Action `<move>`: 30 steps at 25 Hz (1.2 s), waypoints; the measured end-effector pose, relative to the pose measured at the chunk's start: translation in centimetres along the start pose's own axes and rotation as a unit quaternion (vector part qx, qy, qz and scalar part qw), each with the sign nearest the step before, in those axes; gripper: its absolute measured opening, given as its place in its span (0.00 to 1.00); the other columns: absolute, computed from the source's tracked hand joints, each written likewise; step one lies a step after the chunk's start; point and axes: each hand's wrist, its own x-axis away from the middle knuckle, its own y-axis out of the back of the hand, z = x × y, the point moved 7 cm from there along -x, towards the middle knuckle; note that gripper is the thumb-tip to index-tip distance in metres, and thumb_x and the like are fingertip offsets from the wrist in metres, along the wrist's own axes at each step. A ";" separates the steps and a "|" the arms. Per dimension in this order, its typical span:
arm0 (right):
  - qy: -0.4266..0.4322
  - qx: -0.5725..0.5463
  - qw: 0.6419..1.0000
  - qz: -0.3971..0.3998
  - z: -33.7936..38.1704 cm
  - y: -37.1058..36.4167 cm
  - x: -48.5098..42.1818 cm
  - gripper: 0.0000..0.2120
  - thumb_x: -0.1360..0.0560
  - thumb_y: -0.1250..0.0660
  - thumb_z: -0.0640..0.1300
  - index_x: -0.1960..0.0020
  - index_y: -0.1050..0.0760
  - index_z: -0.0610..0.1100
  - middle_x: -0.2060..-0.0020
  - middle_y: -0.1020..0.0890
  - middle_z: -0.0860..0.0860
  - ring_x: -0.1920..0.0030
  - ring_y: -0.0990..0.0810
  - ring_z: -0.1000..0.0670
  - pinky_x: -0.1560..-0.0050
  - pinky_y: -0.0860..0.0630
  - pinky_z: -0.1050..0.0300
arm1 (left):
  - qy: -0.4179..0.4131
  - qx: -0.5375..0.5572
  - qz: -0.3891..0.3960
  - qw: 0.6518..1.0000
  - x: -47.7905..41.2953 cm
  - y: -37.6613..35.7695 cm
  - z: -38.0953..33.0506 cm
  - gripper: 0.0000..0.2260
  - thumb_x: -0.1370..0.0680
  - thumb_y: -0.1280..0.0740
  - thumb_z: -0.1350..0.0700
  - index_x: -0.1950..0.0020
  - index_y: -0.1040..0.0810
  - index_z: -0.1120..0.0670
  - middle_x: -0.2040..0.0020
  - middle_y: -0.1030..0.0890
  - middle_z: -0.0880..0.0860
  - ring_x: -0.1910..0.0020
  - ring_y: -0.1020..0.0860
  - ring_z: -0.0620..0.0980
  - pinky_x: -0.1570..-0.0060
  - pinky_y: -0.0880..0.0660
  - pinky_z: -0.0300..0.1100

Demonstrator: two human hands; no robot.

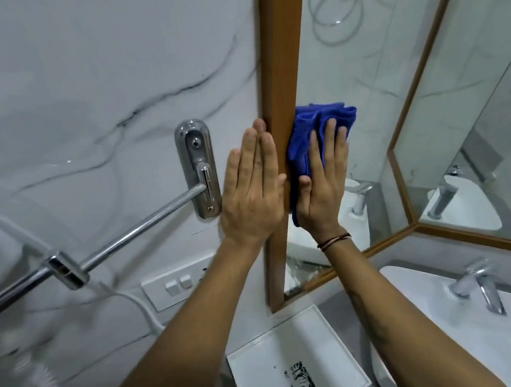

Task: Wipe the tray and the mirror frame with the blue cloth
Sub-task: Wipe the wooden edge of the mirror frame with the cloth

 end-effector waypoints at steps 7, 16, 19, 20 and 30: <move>-0.173 -0.038 0.981 0.085 0.0 -3.5 21.8 0.33 0.09 0.57 0.62 0.08 0.60 0.51 0.08 0.61 0.52 0.08 0.60 0.46 0.08 0.55 0.41 | -0.006 -0.023 0.013 1.000 1.1 -1.4 0.3 0.34 0.07 0.49 0.50 0.09 0.61 0.65 0.08 0.61 0.61 0.07 0.58 0.56 0.08 0.55 0.54; -0.570 -0.127 0.811 -0.022 -2.2 -5.3 31.5 0.37 0.13 0.51 0.57 0.09 0.56 0.45 0.08 0.49 0.46 0.11 0.44 0.60 0.10 0.43 0.46 | 0.017 -0.017 0.008 1.000 2.5 -2.1 0.1 0.35 0.07 0.52 0.44 0.09 0.61 0.65 0.08 0.60 0.62 0.07 0.58 0.58 0.07 0.55 0.54; -0.611 -0.112 0.772 -0.137 -5.7 -4.0 29.5 0.30 0.09 0.51 0.52 0.10 0.46 0.40 0.12 0.35 0.40 0.13 0.32 0.40 0.12 0.37 0.39 | 0.008 -0.036 0.001 0.999 2.9 -2.5 -0.3 0.35 0.07 0.52 0.44 0.09 0.59 0.66 0.08 0.59 0.63 0.07 0.56 0.59 0.07 0.55 0.55; -0.639 -0.106 0.747 -0.149 -7.4 -3.5 28.9 0.27 0.07 0.51 0.51 0.11 0.43 0.41 0.18 0.24 0.42 0.19 0.23 0.42 0.17 0.29 0.44 | 0.012 -0.029 0.002 0.999 2.8 -2.4 -0.2 0.35 0.07 0.51 0.45 0.09 0.60 0.66 0.08 0.59 0.63 0.07 0.57 0.59 0.07 0.55 0.55; -0.673 -0.157 0.698 -0.187 -4.7 -4.3 27.9 0.29 0.09 0.51 0.56 0.10 0.45 0.49 0.14 0.33 0.46 0.15 0.31 0.41 0.15 0.33 0.42 | 0.018 -0.021 -0.006 1.000 3.1 -2.5 -0.3 0.34 0.07 0.52 0.46 0.08 0.58 0.66 0.07 0.57 0.64 0.07 0.55 0.59 0.07 0.54 0.54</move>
